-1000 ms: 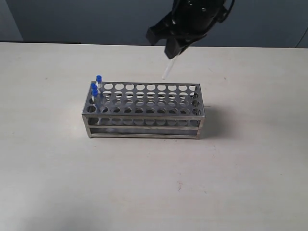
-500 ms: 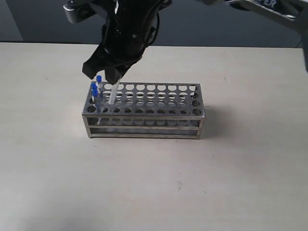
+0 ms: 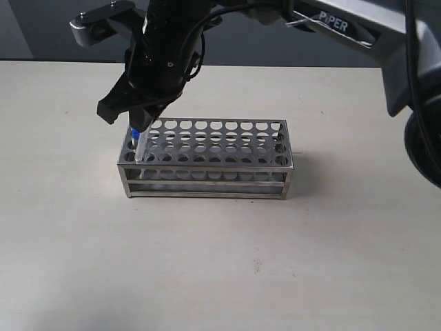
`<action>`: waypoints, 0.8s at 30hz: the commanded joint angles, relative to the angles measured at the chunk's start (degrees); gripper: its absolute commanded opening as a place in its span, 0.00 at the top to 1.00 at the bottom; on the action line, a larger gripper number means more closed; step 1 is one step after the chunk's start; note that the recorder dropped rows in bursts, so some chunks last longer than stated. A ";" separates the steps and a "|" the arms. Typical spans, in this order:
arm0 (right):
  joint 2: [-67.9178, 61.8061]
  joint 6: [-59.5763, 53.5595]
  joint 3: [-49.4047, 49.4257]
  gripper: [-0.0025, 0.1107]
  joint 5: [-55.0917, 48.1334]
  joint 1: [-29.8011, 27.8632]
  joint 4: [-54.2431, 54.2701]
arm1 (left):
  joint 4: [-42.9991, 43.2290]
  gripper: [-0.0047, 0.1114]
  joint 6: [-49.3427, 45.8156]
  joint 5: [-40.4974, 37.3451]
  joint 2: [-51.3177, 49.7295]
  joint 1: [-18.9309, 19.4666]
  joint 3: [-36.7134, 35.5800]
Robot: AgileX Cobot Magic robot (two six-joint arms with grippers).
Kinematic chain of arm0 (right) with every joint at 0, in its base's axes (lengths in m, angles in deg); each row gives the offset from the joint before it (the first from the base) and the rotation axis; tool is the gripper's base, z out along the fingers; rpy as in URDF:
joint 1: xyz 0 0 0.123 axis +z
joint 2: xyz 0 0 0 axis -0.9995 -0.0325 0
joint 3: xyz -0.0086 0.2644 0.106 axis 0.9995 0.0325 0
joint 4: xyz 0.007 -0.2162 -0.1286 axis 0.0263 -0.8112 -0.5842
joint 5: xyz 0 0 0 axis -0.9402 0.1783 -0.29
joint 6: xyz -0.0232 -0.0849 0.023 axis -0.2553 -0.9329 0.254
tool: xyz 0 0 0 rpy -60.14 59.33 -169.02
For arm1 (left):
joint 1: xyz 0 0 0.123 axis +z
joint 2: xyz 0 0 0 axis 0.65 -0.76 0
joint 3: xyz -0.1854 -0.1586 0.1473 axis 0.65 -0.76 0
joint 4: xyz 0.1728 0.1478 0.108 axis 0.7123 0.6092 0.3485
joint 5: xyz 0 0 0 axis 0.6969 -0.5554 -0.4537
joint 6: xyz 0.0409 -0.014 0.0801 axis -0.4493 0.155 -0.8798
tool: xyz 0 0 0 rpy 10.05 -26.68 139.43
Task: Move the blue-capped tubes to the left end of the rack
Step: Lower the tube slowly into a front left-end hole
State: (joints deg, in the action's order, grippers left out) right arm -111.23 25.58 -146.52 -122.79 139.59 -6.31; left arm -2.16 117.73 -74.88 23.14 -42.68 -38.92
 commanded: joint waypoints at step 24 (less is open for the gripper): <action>-3.32 -4.77 -0.48 0.99 6.66 0.02 7.61 | -0.03 0.95 0.03 0.31 0.20 -0.36 0.18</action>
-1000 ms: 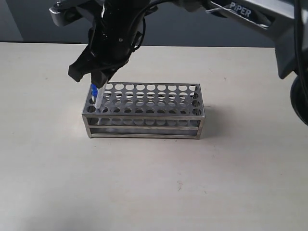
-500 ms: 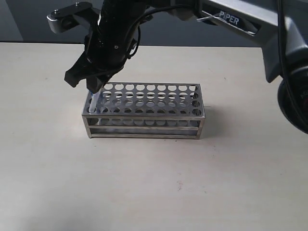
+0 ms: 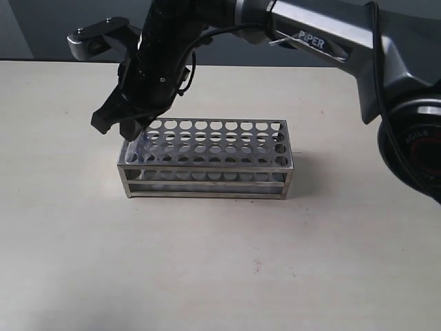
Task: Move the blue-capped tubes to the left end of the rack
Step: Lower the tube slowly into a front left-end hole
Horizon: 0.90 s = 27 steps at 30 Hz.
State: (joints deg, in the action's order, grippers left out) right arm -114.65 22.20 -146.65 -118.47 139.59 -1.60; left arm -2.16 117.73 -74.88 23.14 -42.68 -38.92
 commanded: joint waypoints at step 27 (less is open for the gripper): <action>-4.98 -11.90 -0.35 0.99 4.86 1.14 9.45 | -0.03 0.95 0.03 0.31 0.20 -0.36 0.18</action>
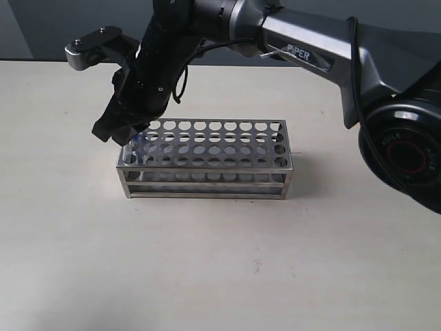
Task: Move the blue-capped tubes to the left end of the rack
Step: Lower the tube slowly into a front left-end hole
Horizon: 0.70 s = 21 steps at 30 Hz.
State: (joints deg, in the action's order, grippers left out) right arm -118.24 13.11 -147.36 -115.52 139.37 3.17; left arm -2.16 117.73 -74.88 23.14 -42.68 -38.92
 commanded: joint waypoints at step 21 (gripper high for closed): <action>0.45 -6.23 0.27 0.99 -1.06 1.36 3.22 | -0.03 0.95 0.03 0.31 0.20 -0.36 0.18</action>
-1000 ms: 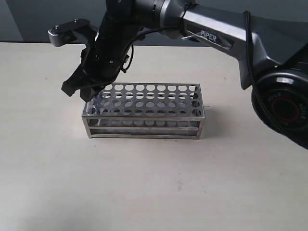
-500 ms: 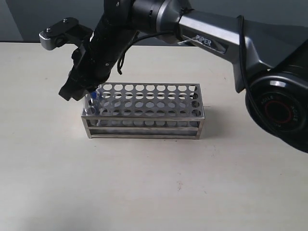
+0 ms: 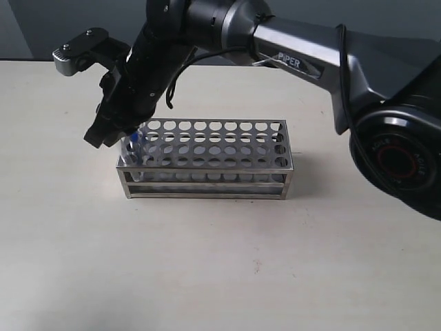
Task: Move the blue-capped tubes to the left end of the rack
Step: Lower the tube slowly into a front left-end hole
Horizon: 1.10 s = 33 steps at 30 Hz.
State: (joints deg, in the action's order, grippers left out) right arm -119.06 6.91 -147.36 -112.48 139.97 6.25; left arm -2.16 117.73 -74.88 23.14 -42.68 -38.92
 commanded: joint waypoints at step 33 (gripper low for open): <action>1.18 1.50 0.37 0.99 -10.43 0.76 -1.68 | -0.03 0.95 0.03 0.31 0.20 -0.36 0.18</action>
State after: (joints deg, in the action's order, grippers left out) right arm -117.51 7.46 -147.26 -117.62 140.20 2.19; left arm -2.16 117.73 -74.88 23.14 -42.68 -38.92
